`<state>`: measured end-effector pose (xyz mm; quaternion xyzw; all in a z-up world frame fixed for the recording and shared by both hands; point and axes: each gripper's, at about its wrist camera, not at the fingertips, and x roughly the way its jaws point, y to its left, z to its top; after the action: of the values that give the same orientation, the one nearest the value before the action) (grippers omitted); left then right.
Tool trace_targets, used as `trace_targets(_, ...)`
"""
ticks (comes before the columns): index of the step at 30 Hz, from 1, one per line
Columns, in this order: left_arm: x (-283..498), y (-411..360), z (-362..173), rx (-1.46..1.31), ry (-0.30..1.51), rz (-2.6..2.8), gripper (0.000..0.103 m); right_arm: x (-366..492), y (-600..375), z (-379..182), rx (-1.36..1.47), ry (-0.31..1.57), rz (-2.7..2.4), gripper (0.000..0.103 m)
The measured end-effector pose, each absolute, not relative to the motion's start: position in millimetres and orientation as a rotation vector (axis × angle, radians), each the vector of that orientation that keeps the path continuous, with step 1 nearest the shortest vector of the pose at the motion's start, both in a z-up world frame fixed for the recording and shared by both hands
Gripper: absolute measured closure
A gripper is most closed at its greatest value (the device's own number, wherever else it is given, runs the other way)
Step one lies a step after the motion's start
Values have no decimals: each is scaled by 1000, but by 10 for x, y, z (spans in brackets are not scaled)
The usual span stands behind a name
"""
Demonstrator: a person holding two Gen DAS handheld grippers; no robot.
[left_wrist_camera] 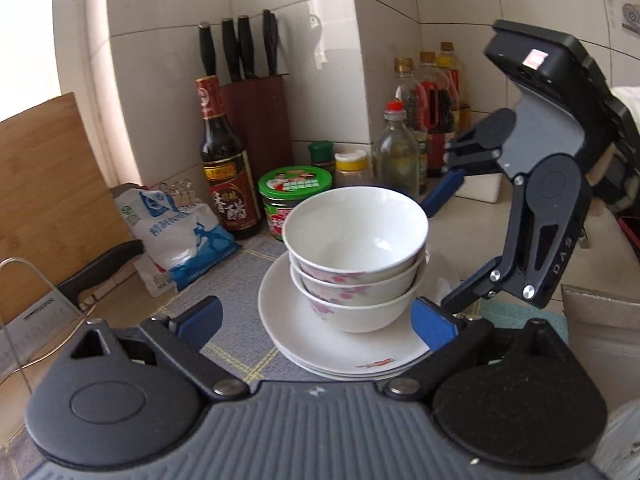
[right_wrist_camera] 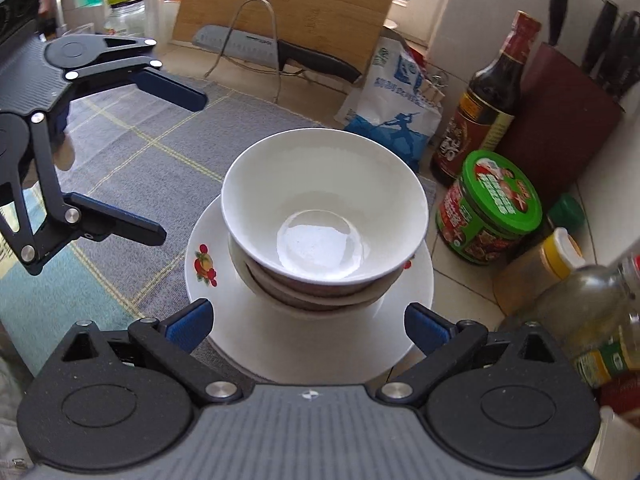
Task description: Organize plates and bowls
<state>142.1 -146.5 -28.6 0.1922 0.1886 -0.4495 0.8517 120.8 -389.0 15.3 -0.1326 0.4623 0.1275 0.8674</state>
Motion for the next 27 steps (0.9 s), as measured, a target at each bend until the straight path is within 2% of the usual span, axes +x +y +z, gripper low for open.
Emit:
trace_targets(12,1116,-1009,166,225,537,-660,3,534,-3482,612,108,850,-295,0)
trace_targets(27,972,-987,287,247,572,-615,3,367,-3202,794,120,776,-367,0)
